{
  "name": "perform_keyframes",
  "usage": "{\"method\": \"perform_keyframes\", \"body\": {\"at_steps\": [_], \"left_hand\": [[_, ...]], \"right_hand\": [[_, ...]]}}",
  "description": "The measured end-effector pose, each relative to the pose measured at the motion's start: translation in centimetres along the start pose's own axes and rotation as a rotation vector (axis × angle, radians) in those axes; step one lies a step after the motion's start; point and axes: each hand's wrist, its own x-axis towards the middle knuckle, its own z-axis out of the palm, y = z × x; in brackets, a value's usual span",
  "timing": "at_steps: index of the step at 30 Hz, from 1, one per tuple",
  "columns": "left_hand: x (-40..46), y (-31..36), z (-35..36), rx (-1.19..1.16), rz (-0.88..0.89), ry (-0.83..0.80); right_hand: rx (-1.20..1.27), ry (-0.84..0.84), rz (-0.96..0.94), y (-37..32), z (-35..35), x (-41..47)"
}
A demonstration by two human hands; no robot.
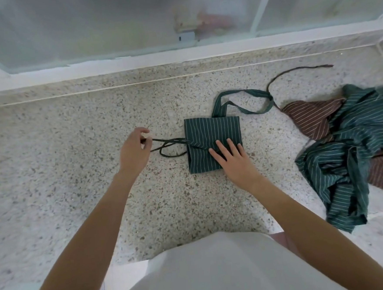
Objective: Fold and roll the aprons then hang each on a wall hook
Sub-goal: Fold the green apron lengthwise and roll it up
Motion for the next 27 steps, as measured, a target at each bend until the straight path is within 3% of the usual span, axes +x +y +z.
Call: {"method": "perform_keyframes", "body": {"at_steps": [2,3,5,7,10,12,14,16,18,19,21,24,27], "left_hand": [[0.3,-1.5,0.2,0.262,0.260,-0.021],[0.4,-2.2,0.2,0.345,0.300,-0.029],[0.2,-2.9,-0.3,0.396,0.192,-0.057],[-0.3,-3.2,-0.8,0.266,0.014,-0.034],[-1.1,-3.0,-2.5,-0.414,-0.299,0.004],[-1.6,-2.9,-3.5,-0.671,-0.352,0.000],[-2.1,-3.0,-4.0,-0.635,-0.358,-0.031],[-2.5,-3.7,-3.8,-0.260,-0.353,-0.062],[-2.8,-4.9,-3.1,0.155,-0.243,-0.085],[-2.9,-5.1,-2.7,0.242,-0.145,-0.085],[-3.1,-4.1,-1.5,0.287,0.123,-0.120],[-3.2,0.1,1.1,0.346,0.490,-0.347],[-2.5,3.1,4.1,0.476,0.670,-0.545]], "right_hand": [[0.001,-0.009,0.009,-0.2,0.1,-0.1],[0.008,-0.013,0.019,-0.2,0.2,-0.2],[0.023,-0.013,0.042,-0.2,0.4,-0.2],[0.037,-0.015,0.063,-0.4,0.2,-0.2],[0.048,-0.025,0.093,-0.9,0.1,0.0],[0.046,-0.025,0.112,-1.1,0.2,0.2],[0.057,-0.012,0.112,-1.1,0.3,0.2],[0.078,0.008,0.102,-1.0,0.3,-0.1],[0.119,0.046,0.083,-0.6,0.4,-0.4],[0.144,0.081,0.074,-0.5,0.4,-0.6],[0.174,0.163,0.070,-0.1,0.8,-1.1],[0.126,0.218,0.080,0.7,1.6,-1.8],[0.036,0.215,0.035,2.5,1.7,-2.0]]}}
